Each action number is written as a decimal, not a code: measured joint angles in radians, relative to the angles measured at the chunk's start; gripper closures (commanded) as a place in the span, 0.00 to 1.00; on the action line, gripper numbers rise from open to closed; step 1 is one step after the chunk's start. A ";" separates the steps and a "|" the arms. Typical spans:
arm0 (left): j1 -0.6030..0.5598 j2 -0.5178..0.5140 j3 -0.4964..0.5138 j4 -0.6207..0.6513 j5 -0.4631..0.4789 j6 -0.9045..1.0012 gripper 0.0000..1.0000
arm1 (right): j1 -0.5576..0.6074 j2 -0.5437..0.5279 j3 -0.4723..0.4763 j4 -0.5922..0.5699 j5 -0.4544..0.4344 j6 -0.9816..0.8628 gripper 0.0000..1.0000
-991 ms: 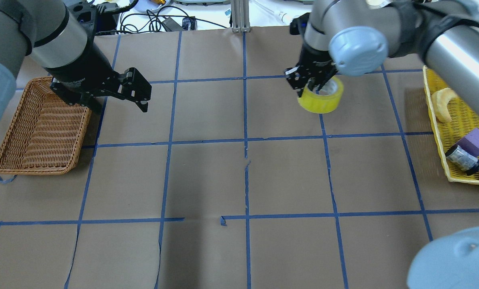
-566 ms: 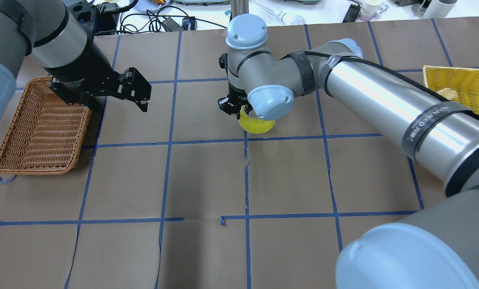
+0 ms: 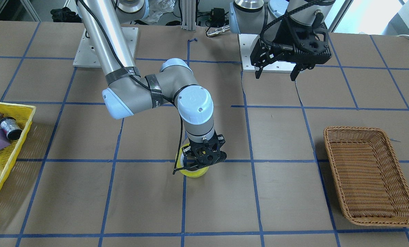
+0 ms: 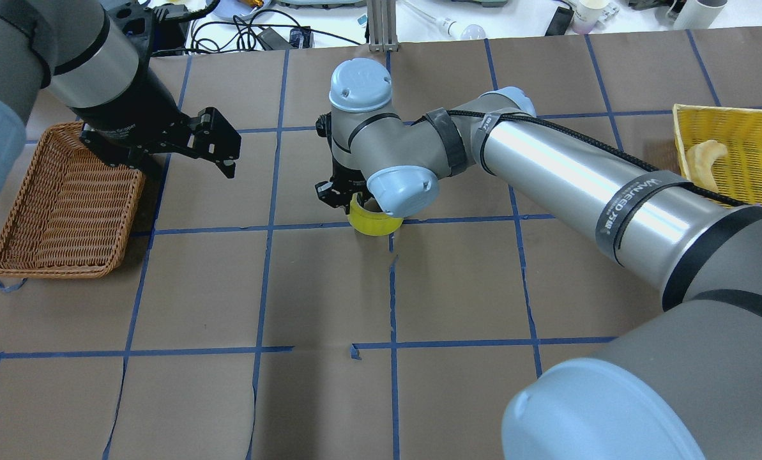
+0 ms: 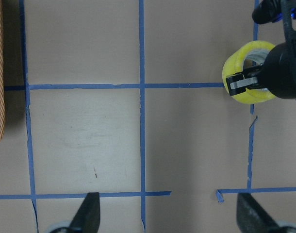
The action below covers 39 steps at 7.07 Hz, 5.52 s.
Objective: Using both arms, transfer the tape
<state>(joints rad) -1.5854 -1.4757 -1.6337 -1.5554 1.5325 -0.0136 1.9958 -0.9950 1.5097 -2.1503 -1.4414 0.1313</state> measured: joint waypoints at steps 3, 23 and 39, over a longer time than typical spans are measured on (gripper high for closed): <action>0.001 -0.005 0.000 0.002 0.000 0.000 0.00 | -0.114 -0.093 0.004 0.067 -0.029 -0.048 0.00; 0.178 -0.405 0.014 0.299 0.109 0.142 1.00 | -0.437 -0.568 -0.002 0.688 -0.201 -0.267 0.00; 0.065 -0.112 0.160 -0.121 0.087 0.144 0.00 | -0.436 -0.575 0.000 0.694 -0.107 -0.266 0.00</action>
<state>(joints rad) -1.5201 -1.5873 -1.4740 -1.6764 1.6197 0.1306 1.5598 -1.5699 1.5098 -1.4560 -1.5486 -0.1342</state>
